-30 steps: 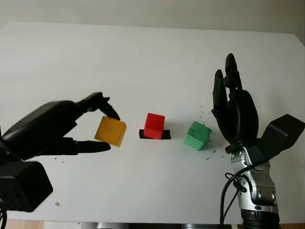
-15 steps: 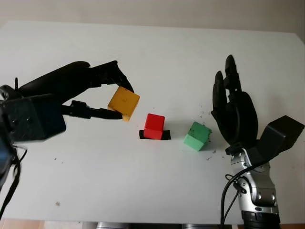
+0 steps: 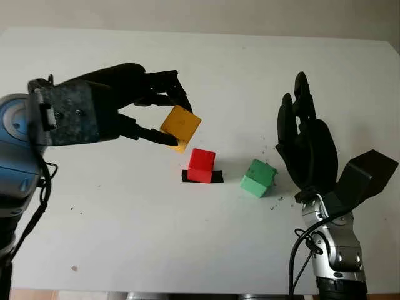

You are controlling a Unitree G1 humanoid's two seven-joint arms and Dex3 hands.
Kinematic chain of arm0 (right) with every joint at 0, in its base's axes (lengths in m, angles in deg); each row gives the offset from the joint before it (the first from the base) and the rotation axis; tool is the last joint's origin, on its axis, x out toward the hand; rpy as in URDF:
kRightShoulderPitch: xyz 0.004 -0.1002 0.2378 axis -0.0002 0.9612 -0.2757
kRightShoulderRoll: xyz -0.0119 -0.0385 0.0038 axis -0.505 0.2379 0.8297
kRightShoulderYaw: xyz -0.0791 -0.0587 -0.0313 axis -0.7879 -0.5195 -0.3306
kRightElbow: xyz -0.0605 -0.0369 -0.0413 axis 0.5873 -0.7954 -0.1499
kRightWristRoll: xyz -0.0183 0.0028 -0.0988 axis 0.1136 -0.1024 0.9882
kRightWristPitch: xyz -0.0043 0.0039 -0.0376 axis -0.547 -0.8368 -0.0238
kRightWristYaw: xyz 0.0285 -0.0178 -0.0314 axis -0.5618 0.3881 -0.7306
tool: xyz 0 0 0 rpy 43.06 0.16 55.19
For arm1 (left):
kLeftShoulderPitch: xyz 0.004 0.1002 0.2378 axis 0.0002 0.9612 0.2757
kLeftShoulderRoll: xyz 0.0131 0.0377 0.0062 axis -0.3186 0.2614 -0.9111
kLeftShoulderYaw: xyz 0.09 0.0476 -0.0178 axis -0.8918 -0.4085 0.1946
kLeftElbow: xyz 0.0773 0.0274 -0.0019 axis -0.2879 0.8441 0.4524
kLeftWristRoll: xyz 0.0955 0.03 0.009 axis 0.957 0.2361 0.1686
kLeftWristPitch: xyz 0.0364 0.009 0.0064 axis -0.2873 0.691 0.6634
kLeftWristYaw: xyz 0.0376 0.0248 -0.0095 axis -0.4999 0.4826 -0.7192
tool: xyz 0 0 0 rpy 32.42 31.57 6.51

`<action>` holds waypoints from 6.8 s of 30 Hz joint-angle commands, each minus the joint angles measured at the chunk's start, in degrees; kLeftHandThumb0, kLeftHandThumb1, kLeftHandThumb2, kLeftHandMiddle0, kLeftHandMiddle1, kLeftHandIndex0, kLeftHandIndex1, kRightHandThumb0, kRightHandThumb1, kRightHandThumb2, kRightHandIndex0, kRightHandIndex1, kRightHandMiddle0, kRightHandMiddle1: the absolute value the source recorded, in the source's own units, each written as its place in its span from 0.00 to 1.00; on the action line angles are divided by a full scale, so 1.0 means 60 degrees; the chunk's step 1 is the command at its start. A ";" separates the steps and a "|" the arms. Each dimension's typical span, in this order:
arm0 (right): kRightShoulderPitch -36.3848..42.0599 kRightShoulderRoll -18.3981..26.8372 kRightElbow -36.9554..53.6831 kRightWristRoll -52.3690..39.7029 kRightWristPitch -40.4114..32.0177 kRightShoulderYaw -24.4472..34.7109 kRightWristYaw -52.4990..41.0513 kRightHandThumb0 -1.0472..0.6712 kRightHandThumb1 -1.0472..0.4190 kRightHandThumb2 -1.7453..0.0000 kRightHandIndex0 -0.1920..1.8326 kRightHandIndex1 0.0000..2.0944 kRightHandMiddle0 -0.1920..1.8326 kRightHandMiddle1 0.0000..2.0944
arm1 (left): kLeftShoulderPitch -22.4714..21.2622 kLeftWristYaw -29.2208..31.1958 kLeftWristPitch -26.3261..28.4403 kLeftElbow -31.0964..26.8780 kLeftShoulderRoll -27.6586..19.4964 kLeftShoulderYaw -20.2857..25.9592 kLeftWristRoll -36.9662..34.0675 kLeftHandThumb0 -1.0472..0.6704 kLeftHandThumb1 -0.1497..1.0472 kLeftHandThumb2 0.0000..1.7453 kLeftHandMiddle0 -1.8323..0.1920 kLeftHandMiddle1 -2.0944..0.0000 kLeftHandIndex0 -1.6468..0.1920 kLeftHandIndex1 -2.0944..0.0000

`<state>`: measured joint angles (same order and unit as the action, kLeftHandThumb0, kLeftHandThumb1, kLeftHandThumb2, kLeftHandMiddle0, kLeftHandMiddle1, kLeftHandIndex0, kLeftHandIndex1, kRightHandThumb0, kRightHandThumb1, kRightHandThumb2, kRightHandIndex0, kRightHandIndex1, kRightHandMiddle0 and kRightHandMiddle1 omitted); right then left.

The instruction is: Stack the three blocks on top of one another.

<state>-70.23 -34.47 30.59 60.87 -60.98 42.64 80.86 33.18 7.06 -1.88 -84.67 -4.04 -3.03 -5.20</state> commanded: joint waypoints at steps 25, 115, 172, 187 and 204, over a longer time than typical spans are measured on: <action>0.0059 0.0017 0.0090 0.0137 0.0131 0.0017 0.0008 0.20 0.00 0.69 0.00 0.00 0.00 0.00 | 0.1165 -0.0967 0.1725 -0.0640 0.1575 -0.0318 0.0035 0.37 1.00 0.14 0.77 0.99 0.73 0.19; 0.0155 0.0054 0.0316 -0.0071 -0.0123 0.0077 -0.0071 0.20 0.00 0.69 0.00 0.00 0.00 0.00 | 0.1504 -0.0894 0.0686 -0.0149 0.1723 -0.0596 0.0628 0.38 1.00 0.11 0.76 0.97 0.73 0.25; -0.0792 0.1124 -0.0254 -0.0009 0.0173 0.0683 -0.0660 0.22 0.00 0.73 0.00 0.00 0.00 0.00 | 0.2087 -0.3106 0.0608 -0.0364 0.1676 0.2336 -0.0703 0.16 1.00 0.28 1.00 1.00 1.00 1.00; -0.3551 0.7190 -0.1734 0.2489 0.1846 -0.0086 -0.5135 0.17 0.20 0.98 0.11 0.04 0.24 0.08 | 0.4751 -0.4498 -0.1836 -0.0355 0.4182 0.4345 -0.3197 0.20 1.00 0.33 0.97 0.97 0.95 0.97; -0.4200 0.8919 -0.1648 0.4182 0.6805 -0.1680 -0.7113 0.20 0.16 0.96 0.12 0.03 0.29 0.04 | 0.5923 -0.5467 -0.3042 0.0001 0.5210 0.4039 -0.3364 0.19 1.00 0.36 0.96 0.97 0.95 0.97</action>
<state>-96.11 18.33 19.54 85.58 -21.19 32.86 37.75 67.87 -25.69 -19.28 -83.85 26.99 21.53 -25.22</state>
